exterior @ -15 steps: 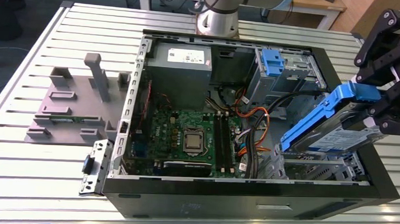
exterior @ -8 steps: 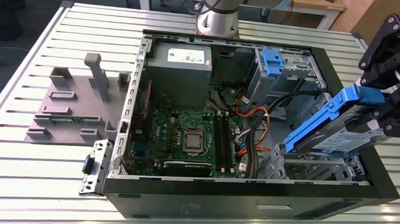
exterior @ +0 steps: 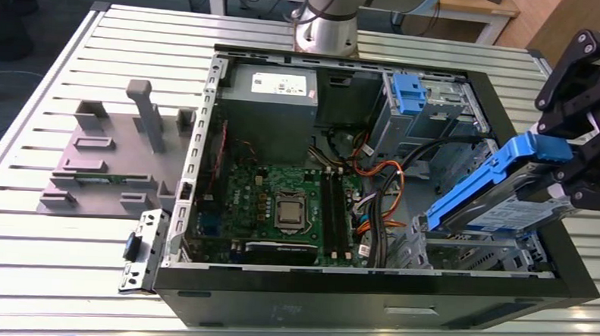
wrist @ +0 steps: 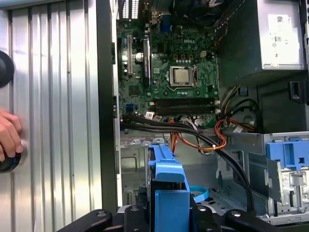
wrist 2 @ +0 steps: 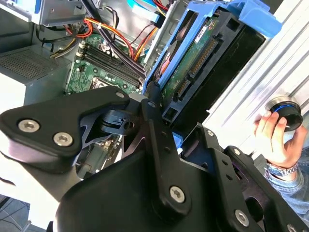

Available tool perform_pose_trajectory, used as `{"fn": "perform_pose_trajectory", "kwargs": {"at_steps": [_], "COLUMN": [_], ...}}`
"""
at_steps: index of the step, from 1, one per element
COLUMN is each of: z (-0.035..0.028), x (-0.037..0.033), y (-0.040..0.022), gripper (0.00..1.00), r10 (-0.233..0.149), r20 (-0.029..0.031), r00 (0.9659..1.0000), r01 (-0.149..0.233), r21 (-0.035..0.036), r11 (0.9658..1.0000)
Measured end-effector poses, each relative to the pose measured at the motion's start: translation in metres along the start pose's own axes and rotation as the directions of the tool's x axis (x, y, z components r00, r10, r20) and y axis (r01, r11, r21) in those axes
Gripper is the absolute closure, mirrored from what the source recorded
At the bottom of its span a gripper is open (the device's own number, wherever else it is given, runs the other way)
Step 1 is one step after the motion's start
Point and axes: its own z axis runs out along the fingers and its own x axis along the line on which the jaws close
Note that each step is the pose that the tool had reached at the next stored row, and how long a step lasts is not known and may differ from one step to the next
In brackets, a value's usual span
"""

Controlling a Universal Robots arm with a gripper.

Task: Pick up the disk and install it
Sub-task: 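Pick up the disk, then insert the disk into the insertion slot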

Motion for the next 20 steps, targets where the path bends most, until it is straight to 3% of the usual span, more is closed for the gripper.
{"fn": "perform_pose_trajectory", "kwargs": {"at_steps": [14, 20], "z": [0.0029, 0.0077], "x": [-0.0004, -0.0029], "y": [-0.0006, -0.0038], "gripper": [0.63, 0.63], "r10": [-0.001, -0.003], "r20": [-0.0001, -0.0060], "r00": [1.0000, 1.0000], "r01": [0.001, 0.003], "r21": [0.0000, -0.0001], "r11": [1.0000, 1.0000]}}
